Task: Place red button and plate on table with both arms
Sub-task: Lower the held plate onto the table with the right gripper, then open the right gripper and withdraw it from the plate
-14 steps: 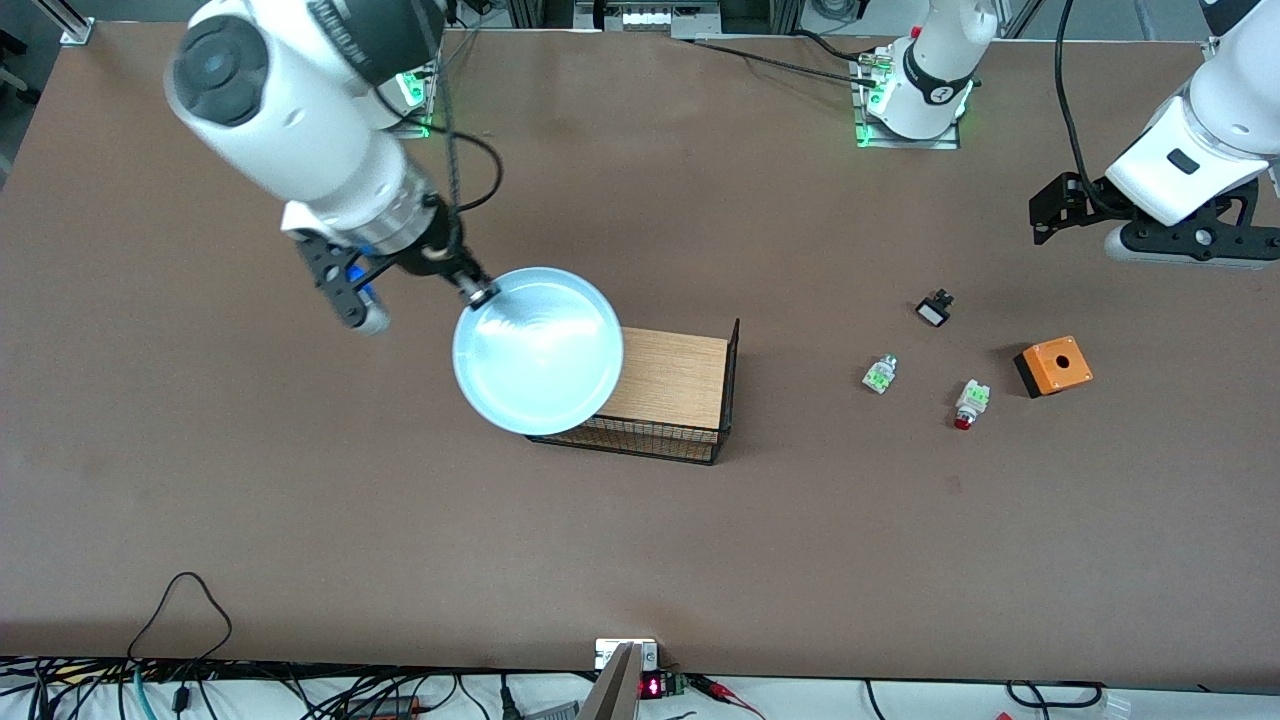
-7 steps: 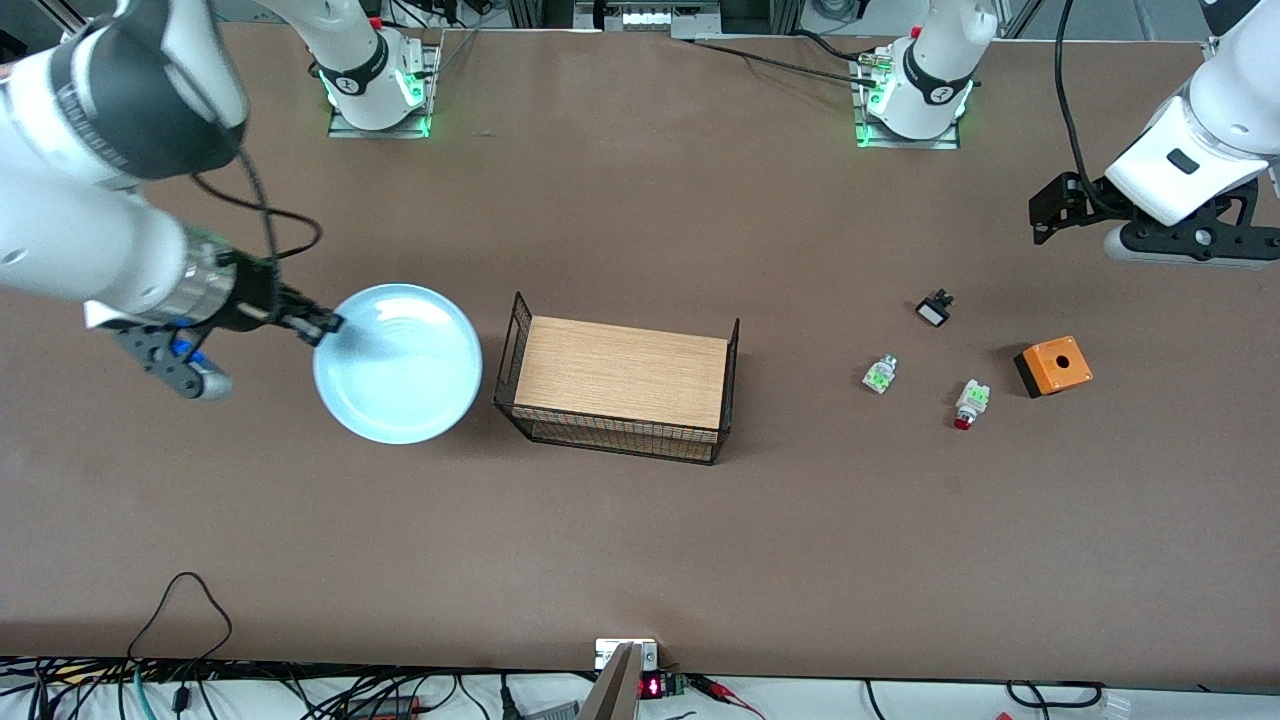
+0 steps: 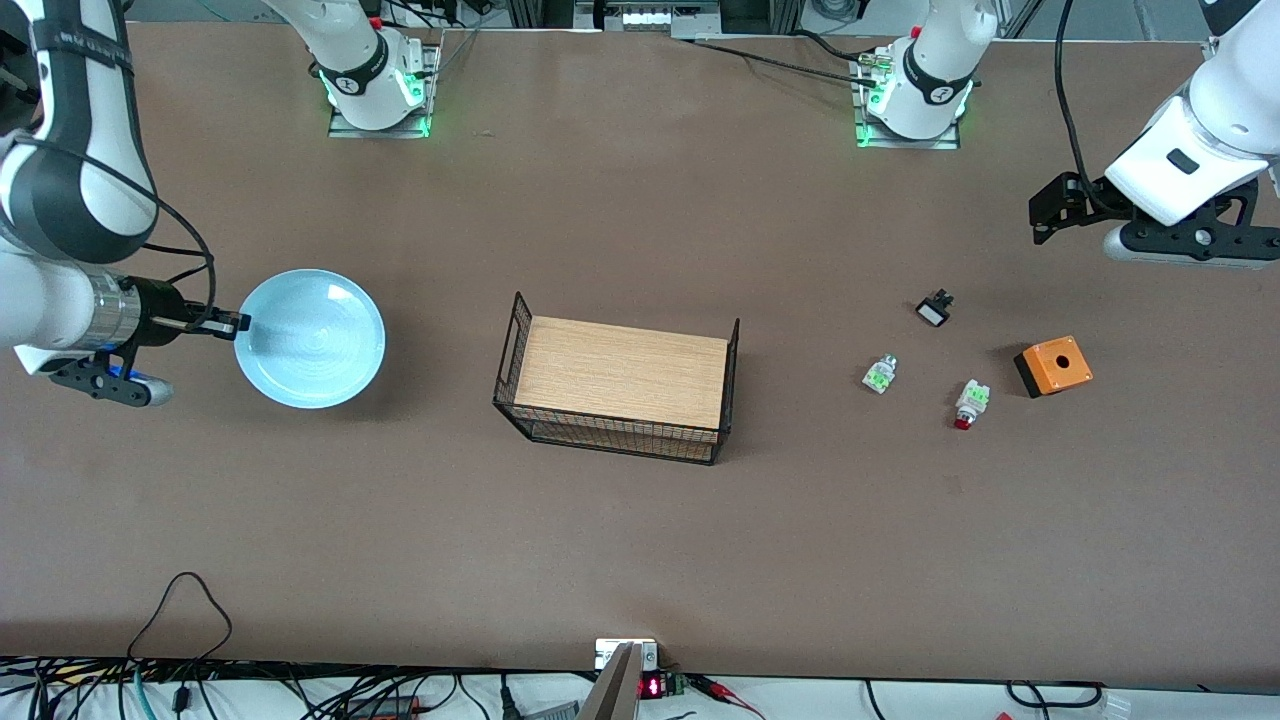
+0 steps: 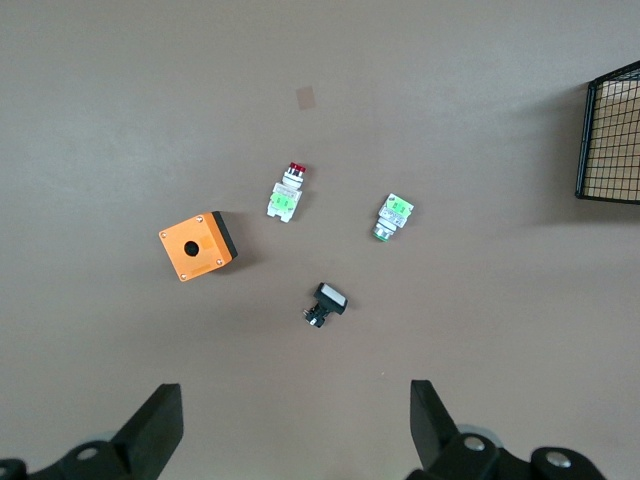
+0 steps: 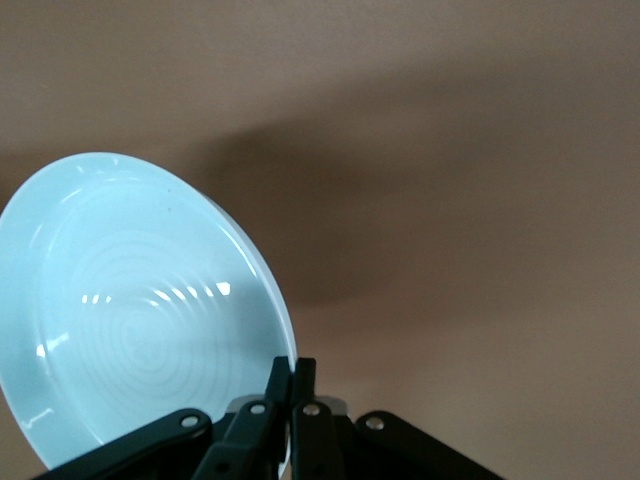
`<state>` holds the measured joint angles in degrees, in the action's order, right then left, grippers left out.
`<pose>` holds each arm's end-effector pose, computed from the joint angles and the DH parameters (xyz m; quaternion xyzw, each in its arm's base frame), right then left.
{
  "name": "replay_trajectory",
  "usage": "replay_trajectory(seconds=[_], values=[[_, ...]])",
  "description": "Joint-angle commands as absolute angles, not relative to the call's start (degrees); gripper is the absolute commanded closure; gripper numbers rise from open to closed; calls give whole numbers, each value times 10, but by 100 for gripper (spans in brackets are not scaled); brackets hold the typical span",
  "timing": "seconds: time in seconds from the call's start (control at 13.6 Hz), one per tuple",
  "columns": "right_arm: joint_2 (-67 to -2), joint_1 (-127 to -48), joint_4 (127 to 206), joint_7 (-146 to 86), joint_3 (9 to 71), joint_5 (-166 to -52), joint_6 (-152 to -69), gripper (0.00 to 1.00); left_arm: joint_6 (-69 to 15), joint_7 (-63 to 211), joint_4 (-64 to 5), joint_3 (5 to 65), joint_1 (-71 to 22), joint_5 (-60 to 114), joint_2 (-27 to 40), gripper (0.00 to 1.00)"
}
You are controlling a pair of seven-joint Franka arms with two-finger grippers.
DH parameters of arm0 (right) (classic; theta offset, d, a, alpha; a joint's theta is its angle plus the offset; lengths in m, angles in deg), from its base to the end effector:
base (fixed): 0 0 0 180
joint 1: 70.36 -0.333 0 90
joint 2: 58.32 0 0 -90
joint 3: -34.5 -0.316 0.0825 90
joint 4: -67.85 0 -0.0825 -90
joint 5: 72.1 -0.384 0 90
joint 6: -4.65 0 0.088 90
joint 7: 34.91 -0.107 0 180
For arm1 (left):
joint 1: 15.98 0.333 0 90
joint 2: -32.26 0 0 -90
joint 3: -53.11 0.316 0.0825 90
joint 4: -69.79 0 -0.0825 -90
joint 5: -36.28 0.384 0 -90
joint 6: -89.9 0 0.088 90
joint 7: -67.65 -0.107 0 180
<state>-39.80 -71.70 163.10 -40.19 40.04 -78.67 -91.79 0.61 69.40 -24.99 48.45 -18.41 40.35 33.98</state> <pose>0.6150 -0.0290 0.3999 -0.9832 0.0963 0.1499 0.0384 0.5384 -0.0599 0.6009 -0.9977 0.0472 0.0300 0.0391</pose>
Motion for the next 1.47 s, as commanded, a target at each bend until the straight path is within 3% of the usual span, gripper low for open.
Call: replay_trajectory(seconds=[0.0, 0.37, 0.66, 0.74, 0.81, 0.88, 1.4], values=[[-422, -692, 1742, -310, 390, -778, -1024, 99, 15, 697, -250, 486, -187, 394, 347, 0], [-429, -672, 1918, -169, 390, -777, -1259, 99, 14, 697, -250, 486, -187, 394, 347, 0], [-417, -667, 1963, -115, 389, -777, -1357, 98, 15, 696, -250, 486, -187, 394, 346, 0], [-416, -666, 1966, -115, 389, -778, -1359, 86, 15, 696, -250, 486, -187, 394, 347, 0], [-418, -666, 1965, -124, 389, -782, -1354, 27, 15, 696, -250, 486, -187, 394, 347, 0], [-424, -666, 1962, -137, 388, -782, -1347, 0, 14, 696, -250, 486, -187, 394, 346, 0], [-478, -711, 1821, -317, 366, -778, -1124, 0, 14, 694, -250, 486, -186, 394, 347, 0]])
